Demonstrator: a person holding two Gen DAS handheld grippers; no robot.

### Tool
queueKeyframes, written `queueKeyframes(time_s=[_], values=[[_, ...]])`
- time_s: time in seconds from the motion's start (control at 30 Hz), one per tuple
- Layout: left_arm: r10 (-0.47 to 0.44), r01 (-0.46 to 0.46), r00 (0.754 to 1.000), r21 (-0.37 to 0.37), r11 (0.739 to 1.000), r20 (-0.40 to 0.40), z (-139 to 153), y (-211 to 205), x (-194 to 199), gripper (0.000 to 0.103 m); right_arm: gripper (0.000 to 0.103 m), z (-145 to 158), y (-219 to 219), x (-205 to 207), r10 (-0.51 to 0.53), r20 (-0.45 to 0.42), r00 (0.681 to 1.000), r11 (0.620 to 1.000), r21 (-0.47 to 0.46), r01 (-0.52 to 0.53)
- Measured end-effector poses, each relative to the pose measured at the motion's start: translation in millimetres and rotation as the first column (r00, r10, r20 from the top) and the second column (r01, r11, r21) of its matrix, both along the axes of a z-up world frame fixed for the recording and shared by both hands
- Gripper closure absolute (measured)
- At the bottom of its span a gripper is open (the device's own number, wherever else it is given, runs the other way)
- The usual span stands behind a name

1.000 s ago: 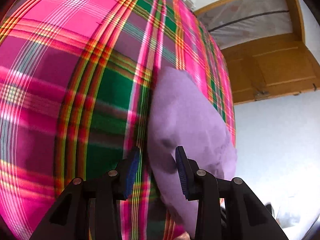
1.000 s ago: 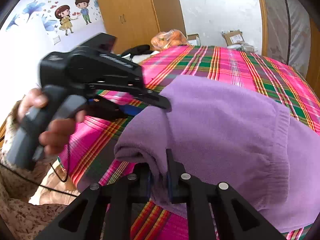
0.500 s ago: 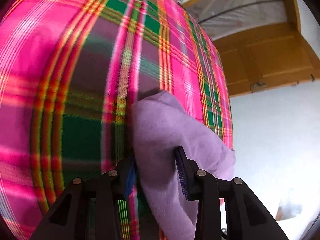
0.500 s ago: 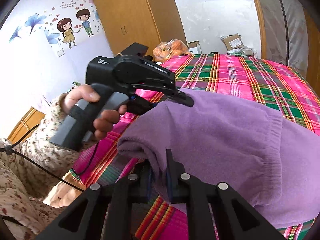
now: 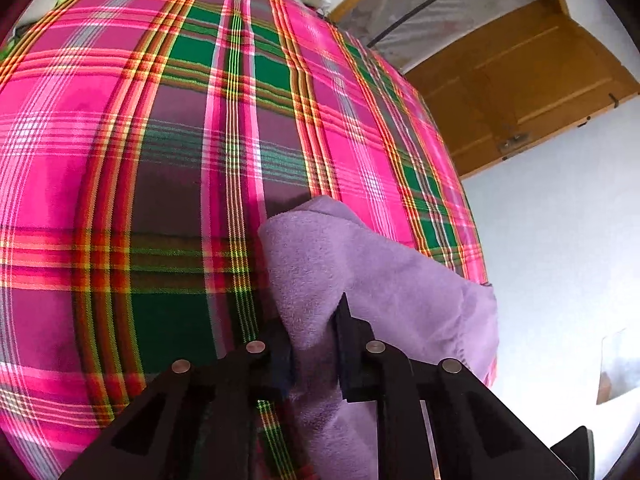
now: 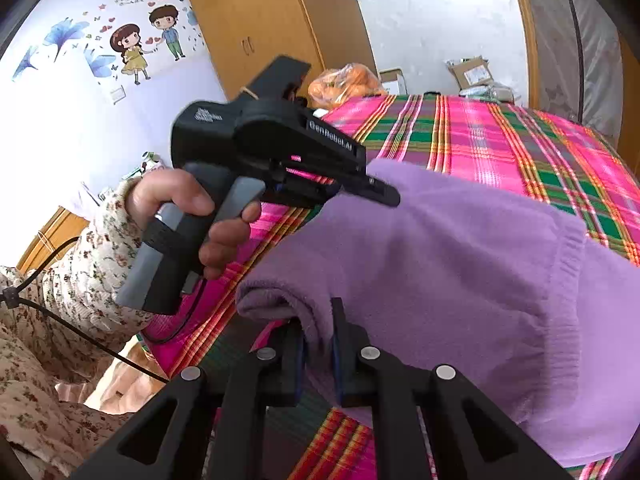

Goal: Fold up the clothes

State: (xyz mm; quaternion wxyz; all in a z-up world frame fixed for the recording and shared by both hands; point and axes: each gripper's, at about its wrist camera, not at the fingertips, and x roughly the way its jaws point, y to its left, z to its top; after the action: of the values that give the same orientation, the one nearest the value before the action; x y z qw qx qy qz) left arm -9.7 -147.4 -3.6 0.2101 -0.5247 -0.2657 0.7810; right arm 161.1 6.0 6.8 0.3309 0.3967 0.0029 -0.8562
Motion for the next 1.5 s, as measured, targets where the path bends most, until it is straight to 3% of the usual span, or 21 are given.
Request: queueKeyframes(time_s=[0.3, 0.63, 1.07, 1.33, 1.5], values=[[0.035, -0.038, 0.997, -0.047, 0.998, -0.062, 20, -20, -1, 0.088, 0.092, 4, -28, -1, 0.061, -0.03, 0.998, 0.998, 0.007, -0.061], [0.128, -0.133, 0.99, -0.092, 0.987, -0.061, 21, -71, 14, 0.088, 0.092, -2, -73, -8, 0.198, -0.009, 0.98, 0.98, -0.012, -0.198], [0.242, -0.244, 0.97, -0.14, 0.96, -0.031, 13, -126, 38, 0.088, 0.092, -8, -128, -14, 0.354, 0.015, 0.935, 0.935, -0.019, -0.354], [0.27, -0.268, 0.963, -0.15, 0.952, -0.009, 3, -131, 42, 0.087, 0.09, -15, -132, -25, 0.365, 0.073, 0.928, 0.931, -0.035, -0.363], [0.292, -0.287, 0.956, -0.159, 0.945, 0.011, 2, -132, 41, 0.078, 0.09, -7, -116, -21, 0.35, 0.073, 0.934, 0.936, -0.06, -0.346]])
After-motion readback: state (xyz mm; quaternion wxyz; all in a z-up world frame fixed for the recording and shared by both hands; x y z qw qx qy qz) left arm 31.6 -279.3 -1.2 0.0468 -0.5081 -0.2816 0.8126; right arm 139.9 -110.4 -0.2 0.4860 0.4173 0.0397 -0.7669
